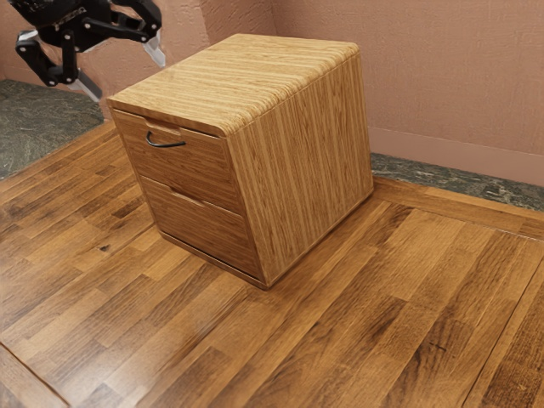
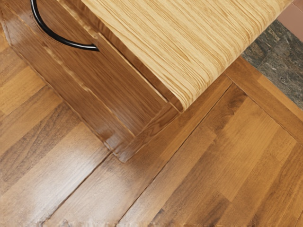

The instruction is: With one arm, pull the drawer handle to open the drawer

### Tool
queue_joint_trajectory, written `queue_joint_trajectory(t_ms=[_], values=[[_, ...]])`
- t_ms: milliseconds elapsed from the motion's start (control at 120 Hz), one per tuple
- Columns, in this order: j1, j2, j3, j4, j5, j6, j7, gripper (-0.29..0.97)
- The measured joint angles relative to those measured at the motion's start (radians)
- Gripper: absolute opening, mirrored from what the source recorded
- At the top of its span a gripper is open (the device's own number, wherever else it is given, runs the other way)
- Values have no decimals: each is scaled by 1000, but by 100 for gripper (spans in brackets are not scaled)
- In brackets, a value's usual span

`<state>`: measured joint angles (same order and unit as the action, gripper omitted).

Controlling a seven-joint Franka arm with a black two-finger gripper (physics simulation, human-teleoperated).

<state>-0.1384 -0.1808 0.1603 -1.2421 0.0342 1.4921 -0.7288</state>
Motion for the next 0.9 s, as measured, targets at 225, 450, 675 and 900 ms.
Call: queue_joint_trajectory(t_ms=[225,450,675,900], values=[[146,-380,19,-722,61,425,-232,68],[228,-435,36,-929,73,763,-392,68],[233,-401,65,-945,76,938,-500,68],[235,-391,107,-973,76,1019,-571,68]])
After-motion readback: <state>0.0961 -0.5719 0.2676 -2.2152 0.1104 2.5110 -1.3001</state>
